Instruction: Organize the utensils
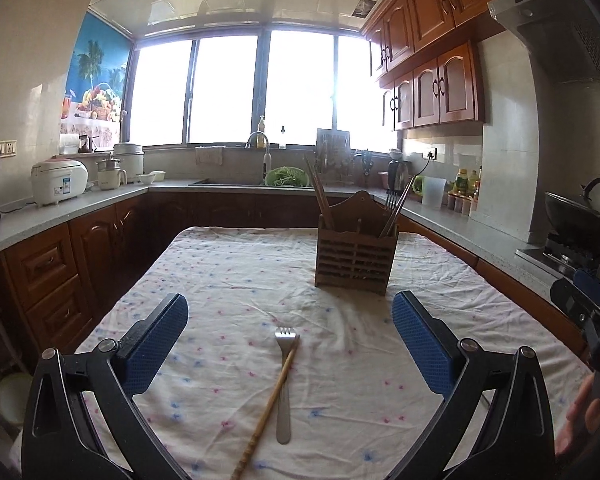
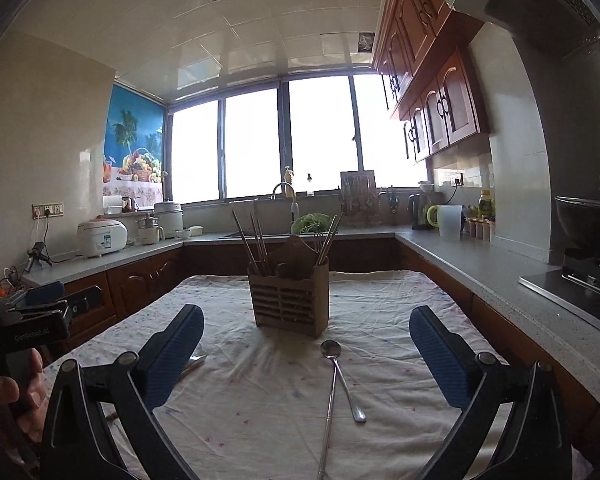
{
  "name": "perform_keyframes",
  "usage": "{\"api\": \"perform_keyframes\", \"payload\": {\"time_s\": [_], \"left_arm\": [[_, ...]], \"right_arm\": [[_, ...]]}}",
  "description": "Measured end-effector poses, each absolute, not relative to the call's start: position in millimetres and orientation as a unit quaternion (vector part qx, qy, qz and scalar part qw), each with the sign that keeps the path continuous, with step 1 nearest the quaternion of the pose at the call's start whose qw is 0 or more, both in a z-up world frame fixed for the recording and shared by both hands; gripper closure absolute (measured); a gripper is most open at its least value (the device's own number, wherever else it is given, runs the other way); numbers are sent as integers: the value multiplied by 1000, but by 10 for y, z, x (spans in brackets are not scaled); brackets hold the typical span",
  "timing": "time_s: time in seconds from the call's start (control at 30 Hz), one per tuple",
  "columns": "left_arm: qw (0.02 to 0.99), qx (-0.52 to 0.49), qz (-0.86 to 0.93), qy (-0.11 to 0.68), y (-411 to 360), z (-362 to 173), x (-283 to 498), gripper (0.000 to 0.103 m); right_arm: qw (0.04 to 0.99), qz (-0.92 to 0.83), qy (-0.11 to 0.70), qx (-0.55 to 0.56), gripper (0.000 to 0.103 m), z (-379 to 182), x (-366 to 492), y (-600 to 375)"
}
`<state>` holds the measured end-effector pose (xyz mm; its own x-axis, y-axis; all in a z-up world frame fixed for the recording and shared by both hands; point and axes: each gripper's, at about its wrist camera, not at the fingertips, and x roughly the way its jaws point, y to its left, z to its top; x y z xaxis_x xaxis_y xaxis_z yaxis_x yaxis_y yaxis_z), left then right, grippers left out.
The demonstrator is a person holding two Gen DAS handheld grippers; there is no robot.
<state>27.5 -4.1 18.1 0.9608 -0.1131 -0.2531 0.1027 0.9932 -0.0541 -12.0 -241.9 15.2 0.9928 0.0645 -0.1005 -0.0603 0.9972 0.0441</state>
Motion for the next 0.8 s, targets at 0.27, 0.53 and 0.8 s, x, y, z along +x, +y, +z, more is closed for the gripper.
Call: {"api": "perform_keyframes", "payload": {"time_s": [0.27,0.53,0.8], "left_arm": [[988,8,-38,152,-153,-186,191,0],[985,22,-14,169,-171,-263,218,0],[984,33,-4,172,-205,-244,225,0]], "right_arm": [[996,36,73,31,0,-228,-113,-2382],[995,39,85,29,0,-322,-132,-2366],[994,32,95,32,0,-338,-134,-2397]]}}
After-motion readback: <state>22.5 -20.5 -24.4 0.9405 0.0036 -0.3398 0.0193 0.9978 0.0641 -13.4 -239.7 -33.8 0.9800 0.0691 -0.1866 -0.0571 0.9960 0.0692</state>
